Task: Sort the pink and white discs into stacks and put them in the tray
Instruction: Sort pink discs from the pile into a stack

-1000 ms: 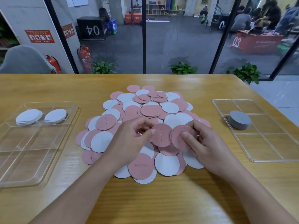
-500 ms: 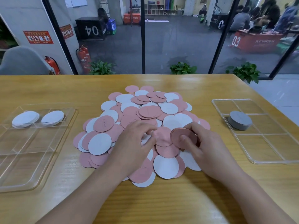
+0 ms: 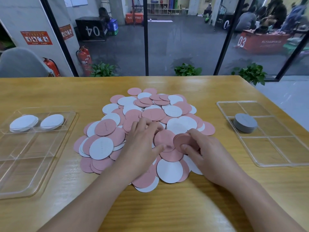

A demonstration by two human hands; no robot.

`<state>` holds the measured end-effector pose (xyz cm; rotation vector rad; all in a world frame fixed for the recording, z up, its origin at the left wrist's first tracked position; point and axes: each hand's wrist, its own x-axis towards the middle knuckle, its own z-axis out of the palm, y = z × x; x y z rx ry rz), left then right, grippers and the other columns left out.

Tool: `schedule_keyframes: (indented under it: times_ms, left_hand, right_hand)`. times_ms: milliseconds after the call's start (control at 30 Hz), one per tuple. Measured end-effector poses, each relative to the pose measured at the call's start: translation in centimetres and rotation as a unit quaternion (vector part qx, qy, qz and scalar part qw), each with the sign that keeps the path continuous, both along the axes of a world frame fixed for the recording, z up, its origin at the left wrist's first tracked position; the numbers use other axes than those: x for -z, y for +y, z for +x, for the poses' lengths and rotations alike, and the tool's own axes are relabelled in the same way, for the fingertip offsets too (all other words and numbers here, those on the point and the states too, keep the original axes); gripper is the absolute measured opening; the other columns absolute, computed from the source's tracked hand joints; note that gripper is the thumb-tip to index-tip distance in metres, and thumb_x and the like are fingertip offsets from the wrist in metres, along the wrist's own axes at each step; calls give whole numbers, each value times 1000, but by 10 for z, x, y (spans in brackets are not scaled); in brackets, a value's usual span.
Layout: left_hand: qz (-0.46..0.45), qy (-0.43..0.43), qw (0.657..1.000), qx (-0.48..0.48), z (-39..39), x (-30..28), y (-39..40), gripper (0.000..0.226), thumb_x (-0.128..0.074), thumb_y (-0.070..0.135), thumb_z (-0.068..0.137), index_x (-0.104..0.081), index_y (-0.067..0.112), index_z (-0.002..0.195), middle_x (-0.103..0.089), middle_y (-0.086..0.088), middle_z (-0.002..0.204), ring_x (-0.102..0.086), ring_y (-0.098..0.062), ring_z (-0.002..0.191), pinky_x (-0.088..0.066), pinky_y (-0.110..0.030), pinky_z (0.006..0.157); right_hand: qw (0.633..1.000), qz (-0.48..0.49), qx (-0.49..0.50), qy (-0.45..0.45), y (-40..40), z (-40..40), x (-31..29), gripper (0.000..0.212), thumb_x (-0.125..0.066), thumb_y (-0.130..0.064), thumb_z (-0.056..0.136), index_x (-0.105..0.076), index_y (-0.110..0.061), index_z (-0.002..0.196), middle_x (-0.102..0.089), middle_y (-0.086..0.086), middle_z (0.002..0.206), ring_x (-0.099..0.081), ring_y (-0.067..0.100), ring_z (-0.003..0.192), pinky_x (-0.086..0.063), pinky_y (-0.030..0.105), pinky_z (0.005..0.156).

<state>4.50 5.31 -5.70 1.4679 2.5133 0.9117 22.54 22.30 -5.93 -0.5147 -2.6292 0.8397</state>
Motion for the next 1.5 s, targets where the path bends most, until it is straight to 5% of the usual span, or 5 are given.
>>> schedule_keyframes:
  times_ms: [200,433,767,1033,1500]
  left_hand:
    - [131,-156,978,-40,-8,-4,-17,23,-74,16,103,-65,37,104,-68,23,92,-58,-7,73,-49,-26,68]
    - [181,-235,955,-16,-24,-10,-29,25,-64,4,106,-80,23,101,-81,4,96,-75,-33,91,-65,-58,90]
    - [193,-277,941,16,-9,-14,-26,35,-79,-5,94,-78,24,113,-79,8,117,-78,-19,107,-64,-32,95]
    - [183,-316,925,102,12,-10,-18,38,-65,-14,100,-82,14,118,-84,-3,113,-79,-24,113,-64,-49,97]
    - [-57,23,996,62,13,2,-10,53,-70,64,97,-58,49,146,-33,22,134,-30,-9,133,-30,-24,111]
  right_hand:
    - [999,-28,8,35,2,3,-6,20,-65,-29,105,-52,-17,94,-55,-4,71,-44,15,63,-37,31,56]
    - [997,-52,2,61,3,4,-8,23,-66,-25,105,-51,-15,91,-48,-6,67,-37,12,60,-33,27,54]
    - [995,-69,-30,61,-3,4,-9,25,-66,-29,106,-52,-17,89,-46,-6,69,-36,10,61,-30,24,53]
    - [998,-46,-44,29,-7,3,-7,19,-69,-27,104,-62,-37,119,-65,-22,87,-60,9,74,-41,18,61]
    - [999,39,3,-26,2,4,-4,29,-67,-34,102,-44,-31,86,-55,-7,69,-51,17,66,-45,41,59]
